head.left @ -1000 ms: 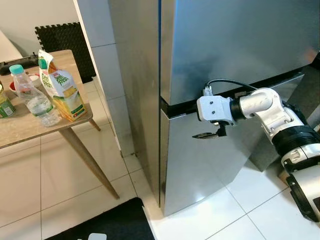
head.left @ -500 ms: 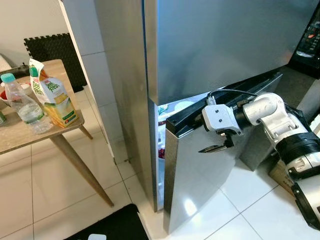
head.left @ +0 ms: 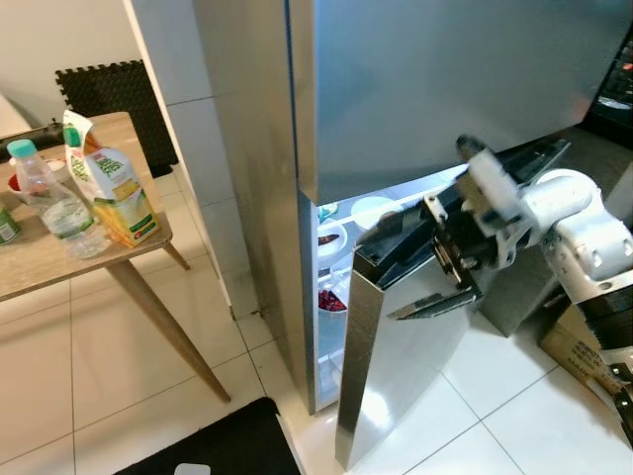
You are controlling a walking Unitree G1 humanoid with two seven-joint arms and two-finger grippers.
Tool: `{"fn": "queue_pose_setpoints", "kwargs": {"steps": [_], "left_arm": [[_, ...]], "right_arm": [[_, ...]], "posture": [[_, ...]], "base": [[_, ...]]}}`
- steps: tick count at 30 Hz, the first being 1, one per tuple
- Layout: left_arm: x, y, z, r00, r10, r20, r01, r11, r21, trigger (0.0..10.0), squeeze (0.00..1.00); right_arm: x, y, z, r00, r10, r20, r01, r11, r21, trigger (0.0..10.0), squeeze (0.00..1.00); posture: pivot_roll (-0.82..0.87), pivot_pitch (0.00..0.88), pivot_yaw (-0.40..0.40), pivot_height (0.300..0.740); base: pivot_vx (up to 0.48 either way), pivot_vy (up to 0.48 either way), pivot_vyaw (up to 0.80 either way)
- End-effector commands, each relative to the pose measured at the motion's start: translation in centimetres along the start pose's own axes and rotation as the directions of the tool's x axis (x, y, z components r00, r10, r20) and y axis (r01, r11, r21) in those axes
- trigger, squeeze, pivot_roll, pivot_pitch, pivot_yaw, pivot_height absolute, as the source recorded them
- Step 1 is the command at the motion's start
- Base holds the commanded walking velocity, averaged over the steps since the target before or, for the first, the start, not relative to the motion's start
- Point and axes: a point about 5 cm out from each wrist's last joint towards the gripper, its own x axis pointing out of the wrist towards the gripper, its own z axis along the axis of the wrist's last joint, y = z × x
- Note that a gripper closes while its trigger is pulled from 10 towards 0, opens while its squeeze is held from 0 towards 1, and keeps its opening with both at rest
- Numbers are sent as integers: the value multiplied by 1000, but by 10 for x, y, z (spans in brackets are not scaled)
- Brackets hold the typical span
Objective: Restocking fridge
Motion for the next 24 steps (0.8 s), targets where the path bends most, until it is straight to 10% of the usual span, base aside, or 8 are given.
{"fn": "queue_pose_setpoints", "kwargs": {"steps": [1,5,6,13,18,24], "left_arm": [[0,0,-3,1000,-2,-12,2,1000,0,10000,0],[0,0,-3,1000,-3,-11,3,1000,2,10000,0],[0,0,-3,1000,-3,-12,3,1000,3,10000,0],[0,2,-3,1000,0,-11,0,1000,7,10000,0],[0,1,-2,1000,-2,-10,2,1000,9,10000,0],[0,1,-1,1000,-2,-7,2,1000,9,10000,0]], "right_arm": [[0,0,8,999,10,41,-10,1000,-15,10000,0],[4,-8,9,998,-55,1,55,996,-64,10000,0],[6,-13,1,992,-98,-80,92,992,-83,0,0],[2,-26,-13,935,-221,-277,183,971,-157,0,0],[-5,-30,-36,783,-272,-559,144,954,-263,0,0],[-9,-26,-39,737,-230,-636,75,962,-261,0,0]], "posture": [[-90,33,-31,740],[-88,34,-30,740],[-88,34,-30,740],[-88,29,-31,740],[-89,25,-32,740],[-89,25,-32,740]], "base": [[0,0,0],[0,0,0],[0,0,0],[0,0,0],[0,0,0],[0,0,0]]}}
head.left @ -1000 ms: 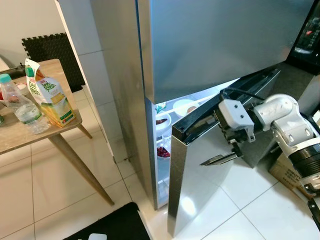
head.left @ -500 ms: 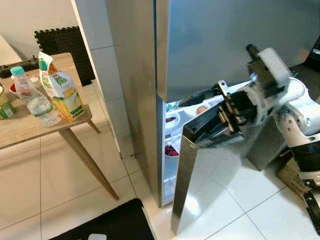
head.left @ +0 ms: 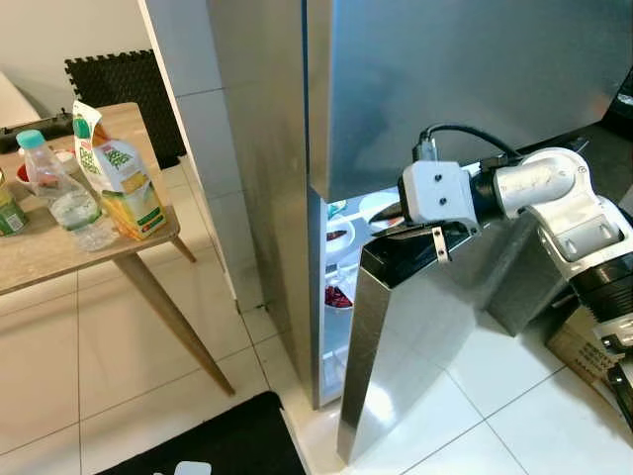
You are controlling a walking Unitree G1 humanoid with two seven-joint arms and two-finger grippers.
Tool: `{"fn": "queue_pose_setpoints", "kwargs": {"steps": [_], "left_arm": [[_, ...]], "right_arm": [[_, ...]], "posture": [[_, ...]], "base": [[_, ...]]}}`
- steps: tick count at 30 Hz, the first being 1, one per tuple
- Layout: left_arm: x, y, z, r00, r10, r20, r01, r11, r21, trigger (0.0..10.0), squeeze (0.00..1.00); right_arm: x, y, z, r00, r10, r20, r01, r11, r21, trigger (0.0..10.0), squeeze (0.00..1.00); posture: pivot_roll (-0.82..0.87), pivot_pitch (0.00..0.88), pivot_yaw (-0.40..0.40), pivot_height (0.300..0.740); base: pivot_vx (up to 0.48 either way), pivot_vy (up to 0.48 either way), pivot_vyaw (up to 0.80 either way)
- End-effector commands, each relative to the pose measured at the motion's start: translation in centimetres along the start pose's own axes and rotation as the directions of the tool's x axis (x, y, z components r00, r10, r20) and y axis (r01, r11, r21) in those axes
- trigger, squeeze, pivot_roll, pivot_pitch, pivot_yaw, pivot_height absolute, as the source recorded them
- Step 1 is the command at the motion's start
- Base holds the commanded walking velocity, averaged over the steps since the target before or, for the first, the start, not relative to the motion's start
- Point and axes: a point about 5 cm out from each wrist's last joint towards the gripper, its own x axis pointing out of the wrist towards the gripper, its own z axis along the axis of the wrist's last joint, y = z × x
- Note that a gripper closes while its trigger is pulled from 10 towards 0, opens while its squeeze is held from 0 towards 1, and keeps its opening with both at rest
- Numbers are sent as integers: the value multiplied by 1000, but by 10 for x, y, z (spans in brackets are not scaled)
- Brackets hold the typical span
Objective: Restocking fridge
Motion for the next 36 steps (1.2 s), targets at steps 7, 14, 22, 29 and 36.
{"fn": "queue_pose_setpoints", "kwargs": {"steps": [7,14,22,29,36], "left_arm": [[-1,1,-4,1000,0,-16,0,1000,6,10000,0],[-1,1,-5,1000,0,-19,0,1000,4,10000,0],[-1,0,-5,1000,-2,-18,2,1000,1,10000,0],[-1,0,-7,1000,-1,-21,1,1000,-1,10000,0],[-1,-1,-8,1000,-3,-23,3,1000,-1,10000,0]], "right_arm": [[-1,9,-8,985,121,-120,-128,990,-56,10000,0],[-9,22,-14,947,256,-194,-269,962,-45,10000,0],[-33,33,-40,877,331,-347,-324,943,81,10000,0],[-64,29,-60,835,275,-477,-222,961,166,10000,0],[-90,30,-73,787,240,-569,-138,966,217,10000,0]], "posture": [[-93,26,-34,740],[-98,28,-35,740],[-98,28,-35,740],[-100,30,-37,740],[-102,31,-39,740]], "base": [[0,0,0],[0,0,0],[0,0,0],[0,0,0],[0,0,0]]}}
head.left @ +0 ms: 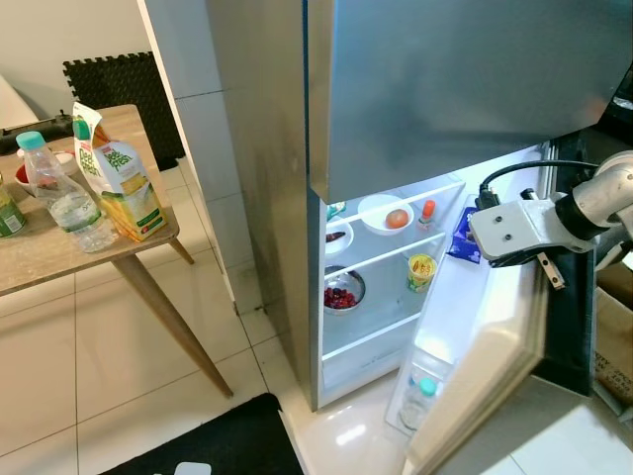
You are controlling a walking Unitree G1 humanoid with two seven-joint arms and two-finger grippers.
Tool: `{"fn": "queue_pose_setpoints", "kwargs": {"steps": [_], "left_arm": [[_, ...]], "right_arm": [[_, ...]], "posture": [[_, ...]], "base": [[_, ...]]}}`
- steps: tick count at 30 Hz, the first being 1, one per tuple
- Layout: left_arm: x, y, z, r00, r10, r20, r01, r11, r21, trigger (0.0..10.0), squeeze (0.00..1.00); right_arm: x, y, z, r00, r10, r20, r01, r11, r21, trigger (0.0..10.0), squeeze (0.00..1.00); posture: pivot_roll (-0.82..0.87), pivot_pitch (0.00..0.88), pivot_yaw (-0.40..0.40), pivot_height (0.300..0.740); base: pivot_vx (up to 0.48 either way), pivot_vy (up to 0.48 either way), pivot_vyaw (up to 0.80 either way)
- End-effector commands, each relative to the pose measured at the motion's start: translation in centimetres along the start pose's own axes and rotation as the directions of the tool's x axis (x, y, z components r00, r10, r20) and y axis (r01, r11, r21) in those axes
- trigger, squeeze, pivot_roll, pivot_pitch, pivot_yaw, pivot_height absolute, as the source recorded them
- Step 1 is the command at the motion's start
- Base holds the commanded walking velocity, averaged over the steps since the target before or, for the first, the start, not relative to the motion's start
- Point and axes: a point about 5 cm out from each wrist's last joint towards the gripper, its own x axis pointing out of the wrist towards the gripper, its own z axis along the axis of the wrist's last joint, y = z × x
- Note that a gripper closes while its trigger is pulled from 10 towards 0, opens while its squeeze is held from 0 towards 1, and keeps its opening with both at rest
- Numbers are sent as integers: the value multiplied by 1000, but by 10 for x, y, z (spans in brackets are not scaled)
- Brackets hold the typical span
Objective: Restocking fridge
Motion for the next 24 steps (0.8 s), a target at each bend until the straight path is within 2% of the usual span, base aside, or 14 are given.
{"fn": "queue_pose_setpoints", "kwargs": {"steps": [1,5,12,16,19,24], "left_arm": [[-1,-1,-5,1000,-4,-17,4,1000,0,10000,0],[-1,-2,-5,1000,-4,-17,4,1000,-2,10000,0],[-1,-1,-5,1000,-3,-17,3,1000,-3,10000,0],[-1,-1,-5,1000,-3,-17,3,1000,-3,10000,0],[-1,-1,-5,1000,-2,-18,2,1000,-2,10000,0],[-1,-1,-5,1000,-3,-18,3,1000,1,10000,0]], "right_arm": [[-5,-1,-5,1000,-22,-22,23,1000,21,10000,0],[-9,1,-15,997,-28,-66,32,998,50,10000,0],[-22,7,-48,974,-66,-218,100,984,150,10000,0],[-24,9,-52,969,-71,-235,111,980,163,10000,0],[-33,10,-63,957,-113,-266,166,969,186,10000,0],[-41,9,-67,953,-160,-258,216,954,207,10000,0]], "posture": [[-102,31,-39,740],[-102,31,-39,740],[-102,31,-39,740],[-104,32,-40,740],[-104,33,-39,740],[-108,31,-37,740]], "base": [[0,0,0],[0,0,0],[0,0,0],[0,0,0],[0,0,0],[0,0,0]]}}
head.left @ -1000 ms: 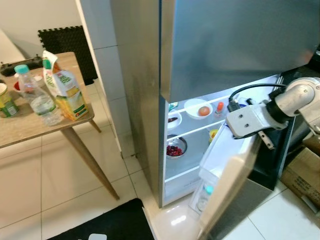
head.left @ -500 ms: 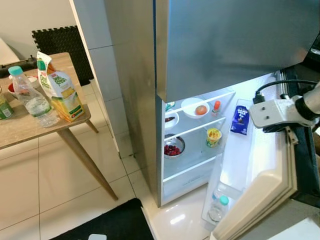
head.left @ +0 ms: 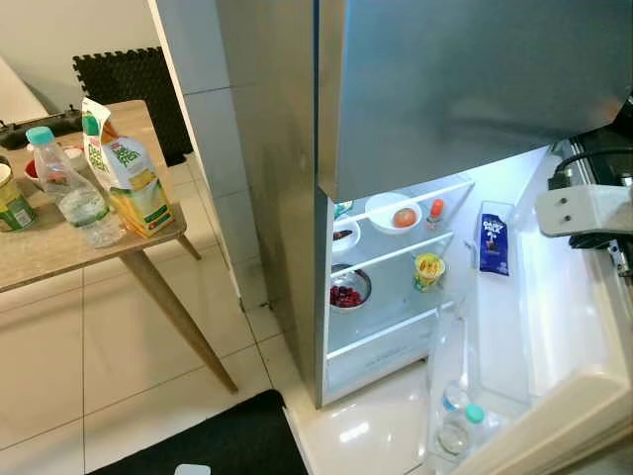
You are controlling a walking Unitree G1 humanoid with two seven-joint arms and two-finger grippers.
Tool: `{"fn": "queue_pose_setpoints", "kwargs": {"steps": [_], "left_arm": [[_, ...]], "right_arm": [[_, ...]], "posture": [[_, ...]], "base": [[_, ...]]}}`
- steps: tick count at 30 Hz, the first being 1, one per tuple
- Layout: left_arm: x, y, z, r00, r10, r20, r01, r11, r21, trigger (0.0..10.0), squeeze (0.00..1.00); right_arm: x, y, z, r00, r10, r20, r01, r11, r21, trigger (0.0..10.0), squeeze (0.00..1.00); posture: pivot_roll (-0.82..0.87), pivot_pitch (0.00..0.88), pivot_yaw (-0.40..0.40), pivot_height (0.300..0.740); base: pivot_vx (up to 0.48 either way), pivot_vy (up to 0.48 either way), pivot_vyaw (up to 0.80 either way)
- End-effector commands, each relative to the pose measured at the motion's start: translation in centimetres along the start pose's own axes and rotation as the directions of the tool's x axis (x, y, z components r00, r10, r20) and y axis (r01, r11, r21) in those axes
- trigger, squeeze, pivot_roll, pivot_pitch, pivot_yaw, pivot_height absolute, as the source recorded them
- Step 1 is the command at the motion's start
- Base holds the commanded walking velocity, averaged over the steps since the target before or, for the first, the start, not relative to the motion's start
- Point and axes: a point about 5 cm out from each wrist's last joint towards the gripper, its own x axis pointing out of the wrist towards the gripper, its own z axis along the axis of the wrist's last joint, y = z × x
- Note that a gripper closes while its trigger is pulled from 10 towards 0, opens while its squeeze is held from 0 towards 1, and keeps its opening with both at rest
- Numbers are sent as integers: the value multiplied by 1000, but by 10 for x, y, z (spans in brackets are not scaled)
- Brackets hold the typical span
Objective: Restocking fridge
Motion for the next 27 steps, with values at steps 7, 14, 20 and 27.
{"fn": "queue_pose_setpoints", "kwargs": {"steps": [7,14,20,27], "left_arm": [[0,0,-1,1000,-2,-7,2,1000,5,10000,0],[0,1,-1,1000,1,-5,-1,1000,7,10000,0],[0,1,-1,1000,2,-7,-2,1000,3,10000,0],[0,1,-2,1000,1,-10,-1,1000,0,10000,0]], "right_arm": [[-20,-9,-22,989,-113,-91,119,991,58,10000,0],[-18,1,-42,981,-66,-182,87,991,105,10000,0],[-17,11,-63,956,-57,-289,102,984,143,10000,0],[-25,16,-85,901,-91,-424,176,970,167,10000,0]], "posture": [[-106,25,-36,740],[-106,23,-33,740],[-104,25,-37,740],[-104,25,-37,740]], "base": [[0,0,0],[0,0,0],[0,0,0],[0,0,0]]}}
